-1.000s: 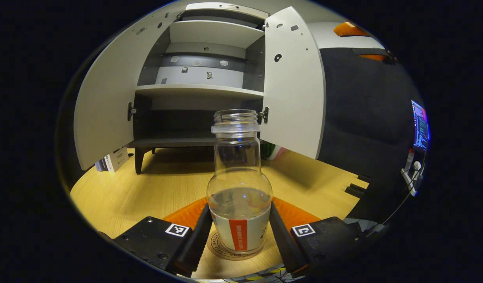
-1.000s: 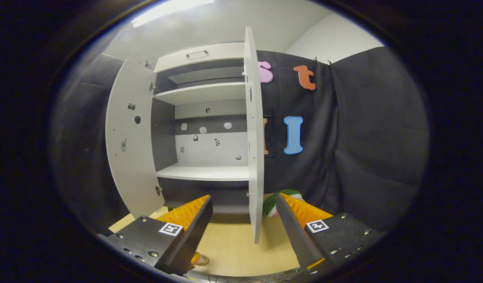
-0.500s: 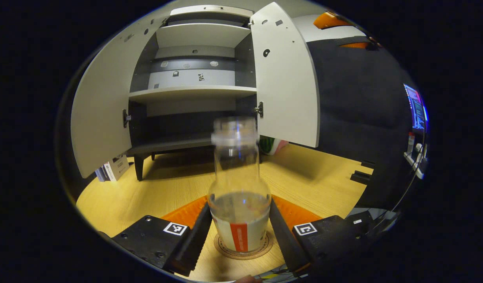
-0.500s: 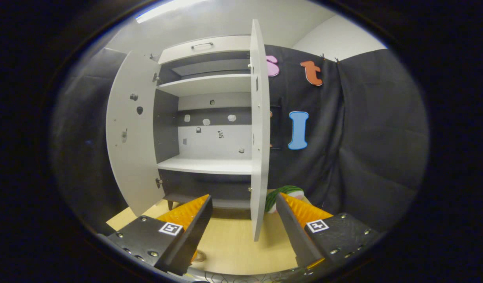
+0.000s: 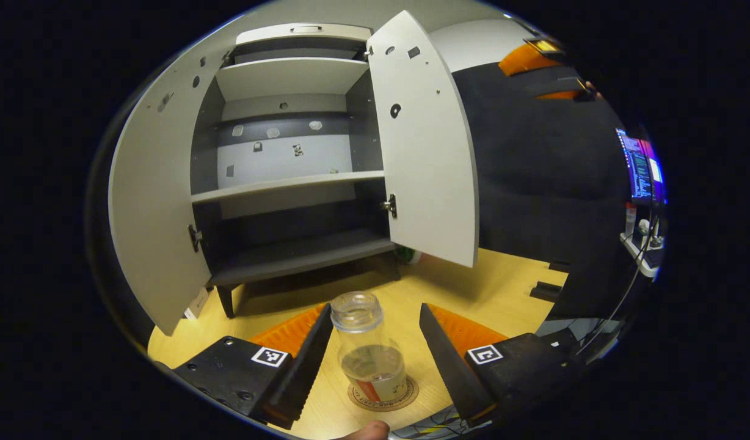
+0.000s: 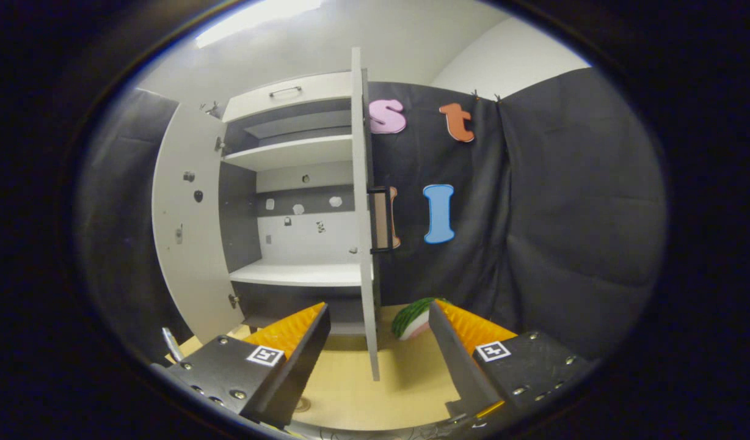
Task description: Grasp the bottle in the cabinet with the left hand and place it on the coaster, then close the right door with the right hand and the left door with the left hand.
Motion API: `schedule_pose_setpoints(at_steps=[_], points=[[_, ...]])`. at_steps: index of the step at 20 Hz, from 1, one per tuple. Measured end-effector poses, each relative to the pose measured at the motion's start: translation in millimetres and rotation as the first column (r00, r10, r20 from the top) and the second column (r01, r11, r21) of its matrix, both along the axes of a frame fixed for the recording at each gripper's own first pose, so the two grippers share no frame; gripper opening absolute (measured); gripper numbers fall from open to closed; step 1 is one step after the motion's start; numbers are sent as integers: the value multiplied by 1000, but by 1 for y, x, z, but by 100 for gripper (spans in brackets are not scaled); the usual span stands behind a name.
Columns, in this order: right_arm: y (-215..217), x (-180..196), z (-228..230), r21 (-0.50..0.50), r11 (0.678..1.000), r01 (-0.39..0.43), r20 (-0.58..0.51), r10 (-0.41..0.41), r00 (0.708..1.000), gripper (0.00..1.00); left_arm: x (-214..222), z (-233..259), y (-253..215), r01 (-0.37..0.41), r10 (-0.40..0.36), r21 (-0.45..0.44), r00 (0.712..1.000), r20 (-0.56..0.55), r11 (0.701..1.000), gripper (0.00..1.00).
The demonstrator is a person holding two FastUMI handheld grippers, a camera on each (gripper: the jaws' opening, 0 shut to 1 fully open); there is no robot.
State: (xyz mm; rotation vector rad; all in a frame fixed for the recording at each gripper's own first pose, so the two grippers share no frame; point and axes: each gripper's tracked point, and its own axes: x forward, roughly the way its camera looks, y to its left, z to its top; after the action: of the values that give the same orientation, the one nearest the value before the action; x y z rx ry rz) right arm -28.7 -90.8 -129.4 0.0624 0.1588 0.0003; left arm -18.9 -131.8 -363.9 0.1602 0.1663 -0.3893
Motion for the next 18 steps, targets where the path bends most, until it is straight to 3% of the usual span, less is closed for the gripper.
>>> schedule_pose_setpoints(at_steps=[5, 8, 10, 12, 18], points=[[-57, 5, 11, 32, 996, 82, 46, -83, 995, 99, -11, 65, 0, 2, -2, 14, 1000, 21, 1000, 91], [-76, 19, 14, -8, 997, 73, 62, -73, 995, 94, -17, 105, -4, -17, 17, 7, 1000, 21, 1000, 91], [-82, 36, 22, -59, 997, 56, 86, -51, 995, 98, -17, 132, 1, -64, 63, 16, 998, 25, 998, 91], [-81, 59, 29, -71, 997, 39, 94, -32, 995, 98, -15, 160, 12, -118, 117, 22, 992, 45, 993, 98], [-97, 140, 54, -36, 997, 75, 116, -70, 991, 98, -5, 228, 34, -150, 151, -24, 987, 51, 988, 98]])
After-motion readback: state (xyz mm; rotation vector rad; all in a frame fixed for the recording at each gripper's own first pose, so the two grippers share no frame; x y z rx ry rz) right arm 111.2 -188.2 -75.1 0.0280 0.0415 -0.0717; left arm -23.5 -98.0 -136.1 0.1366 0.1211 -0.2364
